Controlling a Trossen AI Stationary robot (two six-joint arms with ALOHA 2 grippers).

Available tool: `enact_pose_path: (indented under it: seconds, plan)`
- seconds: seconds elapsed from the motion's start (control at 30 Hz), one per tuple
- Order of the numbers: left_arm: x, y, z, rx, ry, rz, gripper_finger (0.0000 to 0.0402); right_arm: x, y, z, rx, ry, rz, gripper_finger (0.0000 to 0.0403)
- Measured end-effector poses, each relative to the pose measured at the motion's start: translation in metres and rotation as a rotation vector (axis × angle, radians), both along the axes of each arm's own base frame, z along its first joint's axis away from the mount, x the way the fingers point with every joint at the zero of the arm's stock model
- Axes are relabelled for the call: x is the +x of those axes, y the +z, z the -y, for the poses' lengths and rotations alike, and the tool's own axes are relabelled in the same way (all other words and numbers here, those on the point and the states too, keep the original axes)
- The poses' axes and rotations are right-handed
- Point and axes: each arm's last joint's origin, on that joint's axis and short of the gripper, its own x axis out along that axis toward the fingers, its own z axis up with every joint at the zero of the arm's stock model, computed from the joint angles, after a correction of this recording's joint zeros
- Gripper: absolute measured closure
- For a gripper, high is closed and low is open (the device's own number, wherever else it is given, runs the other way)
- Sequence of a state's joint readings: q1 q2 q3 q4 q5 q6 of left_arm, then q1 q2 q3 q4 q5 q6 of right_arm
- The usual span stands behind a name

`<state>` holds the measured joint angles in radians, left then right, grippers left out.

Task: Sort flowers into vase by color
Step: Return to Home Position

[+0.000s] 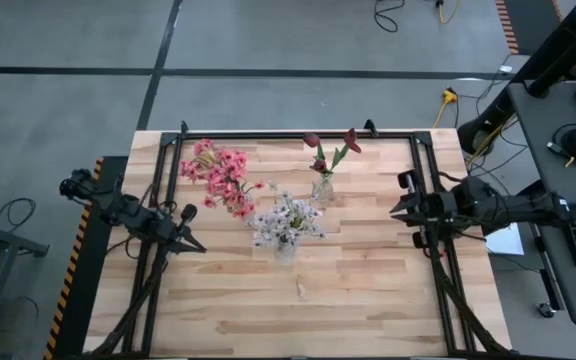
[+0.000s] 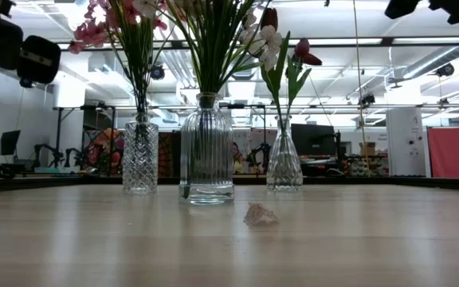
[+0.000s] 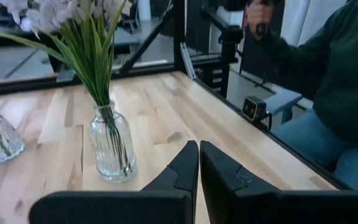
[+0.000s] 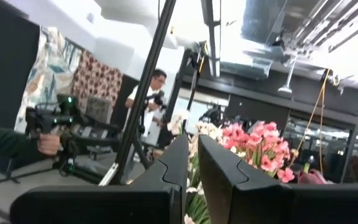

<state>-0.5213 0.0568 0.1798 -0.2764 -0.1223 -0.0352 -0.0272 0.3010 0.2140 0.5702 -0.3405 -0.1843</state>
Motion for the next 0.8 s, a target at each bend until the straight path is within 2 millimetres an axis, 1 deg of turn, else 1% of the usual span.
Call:
enact_pose_path:
  seconds: [0.13, 0.23, 0.33, 0.47, 0.57, 0.63, 0.73, 0.8]
  plan:
    - [-0.003, -0.003, -0.001, -0.012, -0.045, 0.038, 0.0402, -0.008, -0.006, 0.0, 0.019, 0.01, 0.013, 0.0371]
    - [-0.004, -0.002, 0.001, -0.046, -0.104, 0.016, 0.0401, -0.013, -0.008, 0.0, 0.029, 0.016, 0.023, 0.0371]
    - [-0.004, -0.01, 0.0, -0.048, -0.06, -0.041, 0.0401, -0.018, -0.011, 0.0, 0.026, 0.014, 0.019, 0.0371]
    - [0.002, -0.022, 0.001, 0.003, 0.007, -0.011, 0.0402, -0.023, -0.02, -0.001, 0.028, 0.014, 0.03, 0.0371]
    - [0.003, -0.021, 0.001, 0.04, 0.005, 0.025, 0.0402, -0.022, -0.037, -0.001, 0.053, 0.025, 0.012, 0.0371]
    - [0.002, -0.021, 0.001, 0.056, 0.009, 0.034, 0.0402, -0.017, -0.053, 0.0, 0.063, 0.024, -0.018, 0.0371]
    - [0.003, -0.022, 0.0, 0.063, 0.019, 0.031, 0.0402, -0.012, -0.061, 0.0, 0.057, 0.009, -0.106, 0.0371]
    - [0.002, -0.022, 0.0, 0.066, 0.019, 0.034, 0.0402, -0.01, -0.062, 0.001, 0.062, -0.019, -0.123, 0.0371]
